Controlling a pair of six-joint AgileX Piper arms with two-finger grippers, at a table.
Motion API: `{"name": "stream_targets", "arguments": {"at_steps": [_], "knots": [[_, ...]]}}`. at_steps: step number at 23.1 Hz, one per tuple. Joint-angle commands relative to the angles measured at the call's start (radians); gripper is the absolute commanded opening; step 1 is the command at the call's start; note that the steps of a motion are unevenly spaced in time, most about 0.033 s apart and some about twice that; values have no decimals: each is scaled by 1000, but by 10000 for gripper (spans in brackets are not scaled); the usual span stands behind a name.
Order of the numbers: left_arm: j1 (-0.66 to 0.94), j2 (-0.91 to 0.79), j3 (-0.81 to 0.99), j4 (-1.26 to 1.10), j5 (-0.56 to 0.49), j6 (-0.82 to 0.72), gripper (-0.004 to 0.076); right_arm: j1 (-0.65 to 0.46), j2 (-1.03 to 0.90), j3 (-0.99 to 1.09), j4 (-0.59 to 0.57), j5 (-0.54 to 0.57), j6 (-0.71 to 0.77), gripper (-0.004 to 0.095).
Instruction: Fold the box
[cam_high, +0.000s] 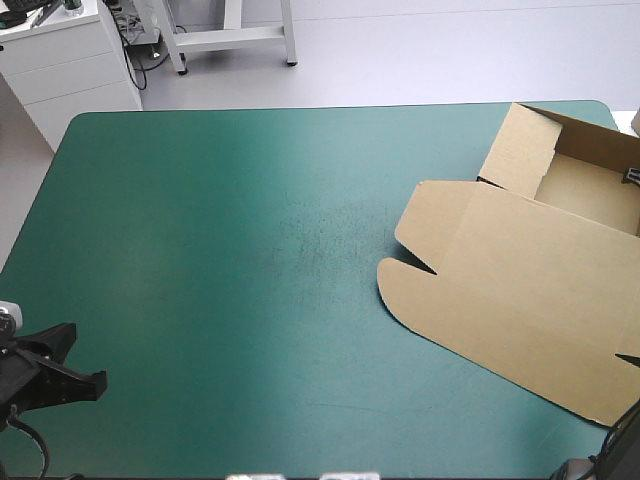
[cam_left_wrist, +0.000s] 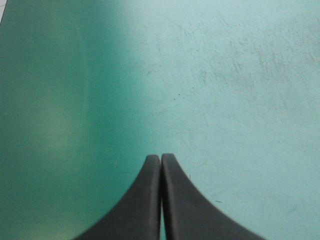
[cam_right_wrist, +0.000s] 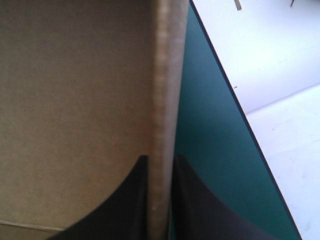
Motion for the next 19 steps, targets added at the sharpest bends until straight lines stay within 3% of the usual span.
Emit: {"name": "stream_targets", "arguments": {"at_steps": [1, 2, 3, 5, 6, 13, 16, 18, 19], "knots": [[-2, 10, -20, 14, -65, -6, -26, -12, -45, -29, 23, 0, -9, 324], [-2, 10, -20, 14, -65, -6, -26, -12, -43, -34, 20, 15, -9, 399], [-2, 10, -20, 14, -63, -4, -26, -15, -43, -47, 20, 43, -9, 556], [-2, 10, -20, 14, -56, -4, -26, -18, -45, -73, 18, 76, -10, 713], [-2, 10, -20, 14, -56, 1, -26, -18, -56, -76, 1, 76, 0, 745], [-2, 10, -20, 10, -54, -1, -26, -18, -206, -93, -56, 76, 15, 745], [-2, 10, -20, 10, -56, -3, -26, -18, -321, -63, 17, 78, 39, 707], [-2, 10, -20, 10, -51, -3, -26, -7, -428, 4, 62, 78, 4, 634], [-2, 10, -20, 10, -53, -3, -26, 12, -493, 54, 62, 76, -1, 539]]}}
